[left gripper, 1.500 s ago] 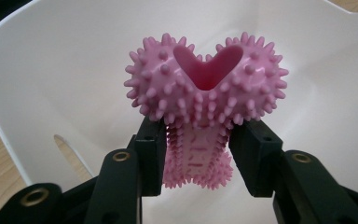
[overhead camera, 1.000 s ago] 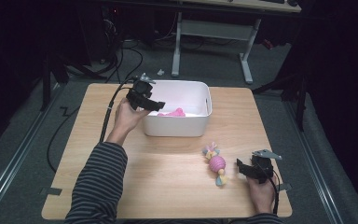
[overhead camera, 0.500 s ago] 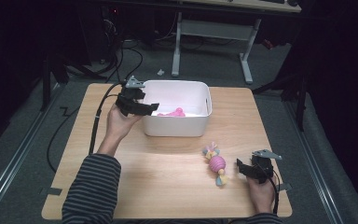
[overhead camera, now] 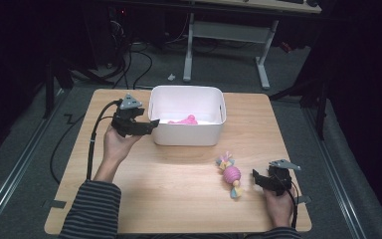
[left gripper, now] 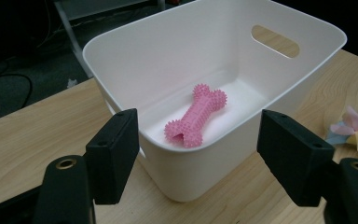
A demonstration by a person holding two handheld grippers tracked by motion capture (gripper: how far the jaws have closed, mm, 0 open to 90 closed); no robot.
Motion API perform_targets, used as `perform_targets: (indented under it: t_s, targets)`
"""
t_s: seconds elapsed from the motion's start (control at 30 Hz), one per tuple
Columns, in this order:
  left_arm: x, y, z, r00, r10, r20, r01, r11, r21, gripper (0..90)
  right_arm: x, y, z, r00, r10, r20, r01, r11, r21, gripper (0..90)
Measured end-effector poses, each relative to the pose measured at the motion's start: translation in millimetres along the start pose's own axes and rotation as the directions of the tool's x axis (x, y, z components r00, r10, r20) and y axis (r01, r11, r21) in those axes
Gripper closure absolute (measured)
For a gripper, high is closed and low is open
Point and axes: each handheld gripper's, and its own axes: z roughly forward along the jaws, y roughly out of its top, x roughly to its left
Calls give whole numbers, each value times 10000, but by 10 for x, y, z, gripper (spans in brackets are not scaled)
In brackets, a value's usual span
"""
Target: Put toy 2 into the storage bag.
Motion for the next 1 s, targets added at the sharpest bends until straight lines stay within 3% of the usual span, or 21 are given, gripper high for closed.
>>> perform_targets:
  t_s: [0.33,0.63,1.0]
  targets:
    - [-50,-220,-106,9997,-228,-89,226,9996,-149,299,0,0,0,10000,4,1,-4,10000,2,292]
    - [-93,-529,-176,9971,-747,-140,743,9969,-265,299,0,0,0,10000,3,1,-3,10000,5,292]
    - [-177,-931,-95,9929,-1158,-288,1159,9932,37,299,0,0,0,10000,2,4,-2,10000,2,292]
